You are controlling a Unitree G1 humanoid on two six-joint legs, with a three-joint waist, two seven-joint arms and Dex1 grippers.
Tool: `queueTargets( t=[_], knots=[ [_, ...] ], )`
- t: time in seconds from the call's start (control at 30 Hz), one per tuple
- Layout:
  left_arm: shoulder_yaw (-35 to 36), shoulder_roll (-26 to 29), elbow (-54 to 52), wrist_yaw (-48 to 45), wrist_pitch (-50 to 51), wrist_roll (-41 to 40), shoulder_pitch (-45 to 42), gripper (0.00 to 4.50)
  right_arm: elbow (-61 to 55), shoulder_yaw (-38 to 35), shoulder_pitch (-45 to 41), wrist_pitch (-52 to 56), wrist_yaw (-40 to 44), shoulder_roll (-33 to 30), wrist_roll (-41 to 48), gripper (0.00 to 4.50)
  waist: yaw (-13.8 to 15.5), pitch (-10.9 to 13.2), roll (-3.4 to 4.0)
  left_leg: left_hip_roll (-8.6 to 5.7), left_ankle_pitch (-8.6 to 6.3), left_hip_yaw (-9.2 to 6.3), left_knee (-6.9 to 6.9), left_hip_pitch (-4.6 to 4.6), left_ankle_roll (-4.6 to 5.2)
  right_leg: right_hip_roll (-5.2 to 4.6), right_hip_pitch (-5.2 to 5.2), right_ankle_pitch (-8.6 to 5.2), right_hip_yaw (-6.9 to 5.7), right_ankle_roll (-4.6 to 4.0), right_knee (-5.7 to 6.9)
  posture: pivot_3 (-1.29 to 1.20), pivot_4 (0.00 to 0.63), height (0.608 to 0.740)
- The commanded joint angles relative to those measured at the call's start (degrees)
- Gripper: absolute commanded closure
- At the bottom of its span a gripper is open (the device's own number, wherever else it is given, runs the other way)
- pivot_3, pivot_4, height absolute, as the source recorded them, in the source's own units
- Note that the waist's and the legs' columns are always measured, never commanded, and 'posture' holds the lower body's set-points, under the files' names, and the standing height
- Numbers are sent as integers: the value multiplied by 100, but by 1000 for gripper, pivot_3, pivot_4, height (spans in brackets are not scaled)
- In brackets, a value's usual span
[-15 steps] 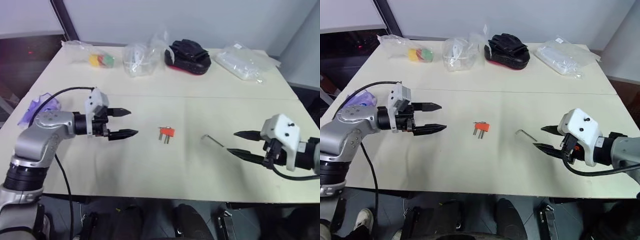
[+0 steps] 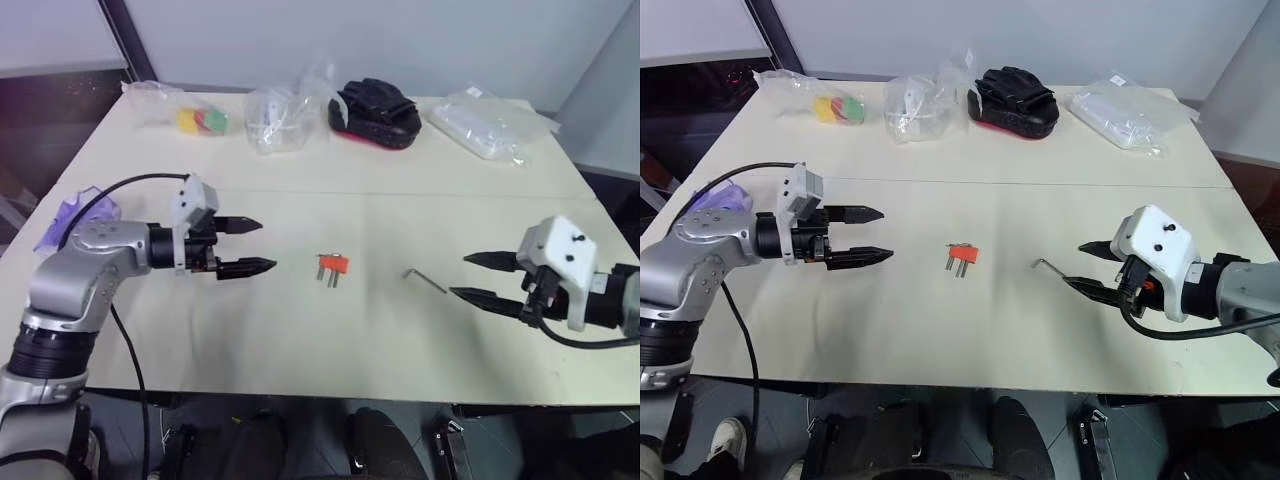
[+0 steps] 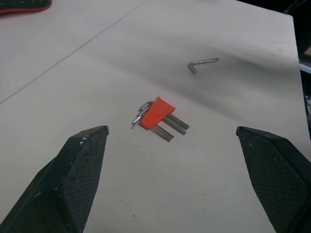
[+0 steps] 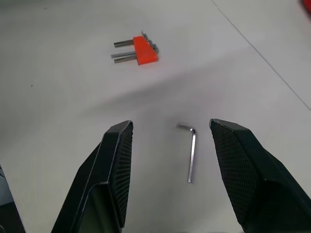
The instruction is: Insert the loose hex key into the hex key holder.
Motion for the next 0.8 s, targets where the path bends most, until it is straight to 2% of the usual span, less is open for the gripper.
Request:
queueTargets(
  t=[0.03, 0.23, 0.37, 0.53, 0.7, 0.8],
  knots=[
    [73, -20, -175, 49, -83, -21, -14, 89, -2, 45, -111, -69, -17, 19, 32, 1881, 5, 0, 0, 0, 0, 0, 0, 0, 0, 0, 0, 0, 0, 0, 0, 0, 150, 740],
    [112, -81, -201, 156, -79, -34, 46, 89, 91, 238, -277, -101, -26, 74, 39, 1881, 8, 0, 0, 0, 0, 1, 1, -1, 0, -1, 0, 0, 0, 0, 0, 0, 150, 740],
    [142, -175, -185, 289, -90, -43, 68, 89, 295, 641, -543, -289, -100, 291, -36, 1881, 4, 0, 0, 0, 0, 0, 1, -1, 0, -1, 0, 0, 0, 0, 0, 0, 150, 740],
    [62, -306, -253, 400, -100, -19, 149, 89, 846, 1863, -1181, -800, -170, 728, -631, 1881, -21, 0, -1, 1, 0, 1, 1, 1, 0, 0, -1, 0, 0, 0, 1, 0, 150, 740],
    [-34, -404, -382, 499, -133, 40, 291, 89, 1989, 3303, -2192, -1464, -110, 1541, -1560, 1881, -33, 1, -1, 2, 0, 4, 2, -2, 0, -1, -9, 1, 2, 0, 6, 0, 150, 740],
    [-51, -415, -446, 537, -132, 47, 337, 89, 2704, 3913, -2683, -1784, 41, 2002, -2002, 1881, -27, 1, -1, 1, 0, 3, 2, -5, 0, -1, -13, 1, 1, 0, 8, 0, 150, 740]
  ],
)
